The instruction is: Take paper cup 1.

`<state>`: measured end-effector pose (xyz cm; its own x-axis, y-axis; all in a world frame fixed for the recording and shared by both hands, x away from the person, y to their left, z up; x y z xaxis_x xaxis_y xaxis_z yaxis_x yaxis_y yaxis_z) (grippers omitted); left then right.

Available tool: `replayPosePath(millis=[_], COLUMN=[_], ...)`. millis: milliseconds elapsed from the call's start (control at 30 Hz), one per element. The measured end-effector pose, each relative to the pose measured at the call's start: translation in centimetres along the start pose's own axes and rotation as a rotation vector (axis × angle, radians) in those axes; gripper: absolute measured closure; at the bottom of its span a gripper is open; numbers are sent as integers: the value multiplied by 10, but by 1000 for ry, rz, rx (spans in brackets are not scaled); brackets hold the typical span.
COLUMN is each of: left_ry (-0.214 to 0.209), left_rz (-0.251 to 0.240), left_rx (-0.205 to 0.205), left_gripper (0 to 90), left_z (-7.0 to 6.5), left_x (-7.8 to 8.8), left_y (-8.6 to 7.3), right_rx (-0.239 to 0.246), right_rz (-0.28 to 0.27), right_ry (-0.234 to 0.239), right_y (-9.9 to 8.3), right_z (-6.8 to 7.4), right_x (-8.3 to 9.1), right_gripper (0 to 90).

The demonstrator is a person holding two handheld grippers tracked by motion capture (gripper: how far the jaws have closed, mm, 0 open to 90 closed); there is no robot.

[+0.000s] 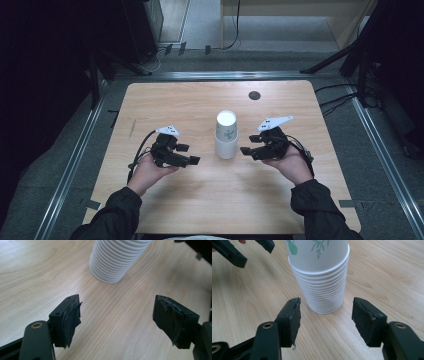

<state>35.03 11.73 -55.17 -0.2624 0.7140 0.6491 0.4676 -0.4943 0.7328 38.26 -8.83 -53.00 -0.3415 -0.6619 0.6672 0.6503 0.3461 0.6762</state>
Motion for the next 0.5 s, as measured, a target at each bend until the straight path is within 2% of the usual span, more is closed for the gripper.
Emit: replayPosePath(millis=[33, 67, 100, 133, 233, 333, 500], left_ry=[-16, -15, -8, -7, 11, 18, 11], left_rz=[-7, -11, -16, -10, 15, 16, -3], left_rx=[17, 26, 19, 1, -20, -15, -31], left_gripper=[222, 222, 222, 222, 222, 222, 222], left_z=[-1, -2, -2, -3, -2, -1, -4], left_x=[0, 2, 3, 4, 5, 6, 11], left_y=[1, 2, 3, 3, 0, -2, -3], right_rx=[6, 14, 14, 20, 31, 31, 91], right_rz=[5, 13, 13, 17, 2, 5, 21], right_ry=[-4, -8, -8, -7, -7, -5, -17], right_y=[0, 0, 0, 0, 7, 9, 16], right_z=[-1, -2, -2, -2, -3, -3, 0], right_x=[0, 2, 2, 3, 7, 9, 10], right_gripper=[395, 397, 397, 397, 394, 392, 368])
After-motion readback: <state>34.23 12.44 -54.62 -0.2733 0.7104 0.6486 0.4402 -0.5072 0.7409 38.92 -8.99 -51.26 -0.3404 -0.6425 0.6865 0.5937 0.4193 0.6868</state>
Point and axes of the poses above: each handheld gripper's, and its own axes: x roughly backward along the jaws, y roughly out of its top, z roughly to its left, the point moved 10 cm from there along -x, roughly forward along the jaws, and after that the axes turned 15 degrees about -x, right-handed, at the moved point
